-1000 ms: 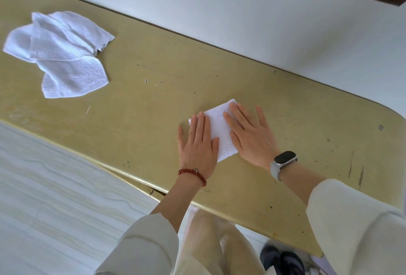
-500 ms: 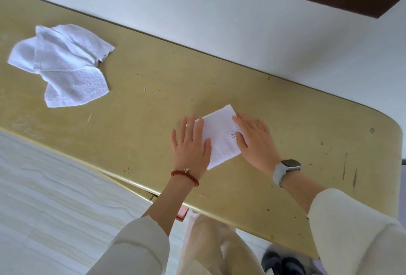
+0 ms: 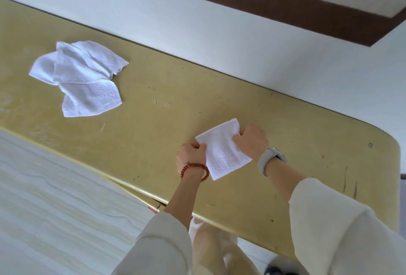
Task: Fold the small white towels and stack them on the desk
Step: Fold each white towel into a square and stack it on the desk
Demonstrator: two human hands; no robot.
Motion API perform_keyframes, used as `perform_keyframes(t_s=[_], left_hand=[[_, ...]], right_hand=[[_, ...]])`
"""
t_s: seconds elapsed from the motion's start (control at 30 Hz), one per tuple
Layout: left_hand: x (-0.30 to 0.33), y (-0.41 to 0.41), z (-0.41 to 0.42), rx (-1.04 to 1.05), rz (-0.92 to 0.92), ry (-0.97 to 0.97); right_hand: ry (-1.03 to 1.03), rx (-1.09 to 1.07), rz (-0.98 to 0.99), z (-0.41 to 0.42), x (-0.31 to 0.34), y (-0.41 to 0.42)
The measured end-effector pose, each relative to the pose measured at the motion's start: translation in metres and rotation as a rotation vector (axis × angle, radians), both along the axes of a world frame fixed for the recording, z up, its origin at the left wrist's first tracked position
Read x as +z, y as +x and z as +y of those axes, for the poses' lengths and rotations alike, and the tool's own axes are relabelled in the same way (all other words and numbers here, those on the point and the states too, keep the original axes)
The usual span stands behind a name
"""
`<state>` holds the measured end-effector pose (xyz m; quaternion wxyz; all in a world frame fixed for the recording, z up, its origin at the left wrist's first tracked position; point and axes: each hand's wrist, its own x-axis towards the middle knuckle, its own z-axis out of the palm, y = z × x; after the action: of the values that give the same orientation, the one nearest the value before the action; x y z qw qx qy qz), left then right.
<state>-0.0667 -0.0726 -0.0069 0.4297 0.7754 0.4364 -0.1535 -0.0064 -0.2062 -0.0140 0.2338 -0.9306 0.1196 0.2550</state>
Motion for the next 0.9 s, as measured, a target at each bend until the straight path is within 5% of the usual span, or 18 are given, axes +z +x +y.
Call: perform_keyframes(t_s=[0.1,0.3,0.47,0.57,0.63,0.8,0.9], left_hand=[[0.001,-0.007,-0.002,-0.015,-0.117,-0.024],[0.034,-0.012,0.025,0.170,-0.493,-0.404],[0.090,-0.032,0.054,0.295,-0.523,-0.908],[0.123,-0.063,0.064,0.364,-0.526,-0.953],[0.141,-0.090,0.070,0.414,-0.611,-0.799],[0.183,-0.165,0.104,0.350,-0.774,0.192],[0.206,-0.215,0.148,0.532,-0.799,0.363]], right_hand=[[0.322,-0.073,-0.104,0.000,0.018,-0.010],[0.663,-0.137,-0.147,-0.002,0.073,-0.012],[0.950,-0.137,-0.069,0.004,0.124,-0.020],[0.943,-0.050,-0.072,0.024,0.152,-0.038],[0.939,0.032,-0.137,0.044,0.165,-0.054],[0.799,0.349,-0.532,0.119,0.197,-0.121],[0.753,0.509,-0.636,0.180,0.216,-0.167]])
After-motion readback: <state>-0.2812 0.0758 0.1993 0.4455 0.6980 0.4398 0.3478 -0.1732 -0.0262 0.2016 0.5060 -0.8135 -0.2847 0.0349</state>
